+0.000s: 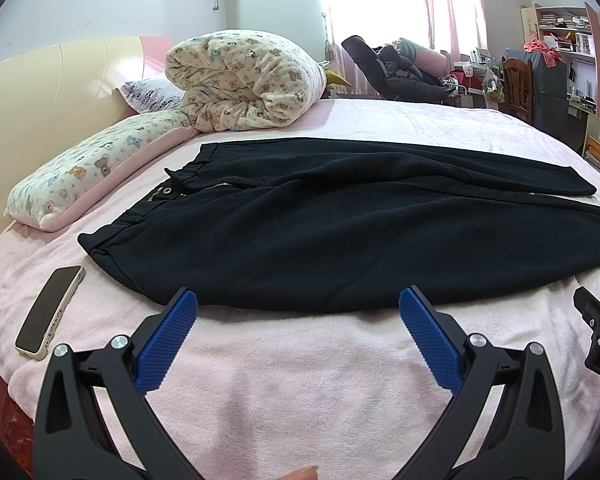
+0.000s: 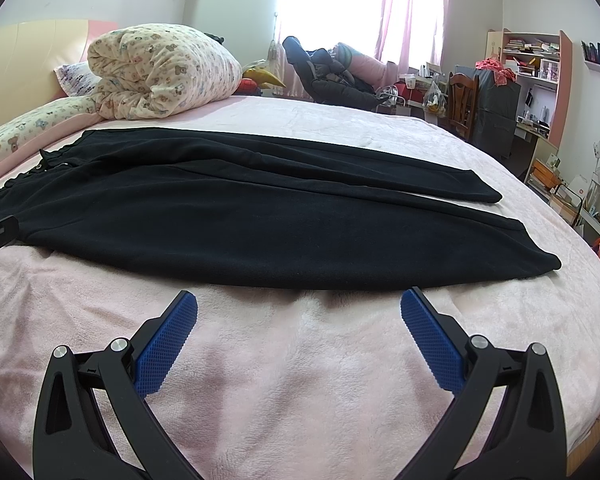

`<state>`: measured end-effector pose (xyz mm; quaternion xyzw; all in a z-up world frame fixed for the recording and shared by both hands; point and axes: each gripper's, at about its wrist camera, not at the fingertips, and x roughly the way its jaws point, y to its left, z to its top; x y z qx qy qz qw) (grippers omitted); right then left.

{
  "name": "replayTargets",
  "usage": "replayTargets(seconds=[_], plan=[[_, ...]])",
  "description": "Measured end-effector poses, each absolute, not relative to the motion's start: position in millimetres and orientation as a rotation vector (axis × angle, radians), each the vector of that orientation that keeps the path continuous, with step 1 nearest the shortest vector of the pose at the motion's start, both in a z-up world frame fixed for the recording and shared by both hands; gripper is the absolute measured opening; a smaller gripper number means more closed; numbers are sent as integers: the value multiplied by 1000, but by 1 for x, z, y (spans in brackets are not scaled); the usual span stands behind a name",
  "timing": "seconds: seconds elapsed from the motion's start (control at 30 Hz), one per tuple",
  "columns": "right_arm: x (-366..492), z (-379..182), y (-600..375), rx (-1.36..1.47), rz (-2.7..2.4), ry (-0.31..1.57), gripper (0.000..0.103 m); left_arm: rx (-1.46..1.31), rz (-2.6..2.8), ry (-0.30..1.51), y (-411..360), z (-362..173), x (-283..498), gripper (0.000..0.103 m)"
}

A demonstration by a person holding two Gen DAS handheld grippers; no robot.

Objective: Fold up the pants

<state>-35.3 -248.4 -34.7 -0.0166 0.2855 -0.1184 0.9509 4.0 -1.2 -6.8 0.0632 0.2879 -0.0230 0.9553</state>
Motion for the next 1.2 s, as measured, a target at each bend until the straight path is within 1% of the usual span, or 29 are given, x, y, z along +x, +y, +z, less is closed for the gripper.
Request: replayTargets(seconds=[1.2], plan=[[-34,-36,-248,-26,-242,583,102,129,-47,587,-1,-6,4,101]])
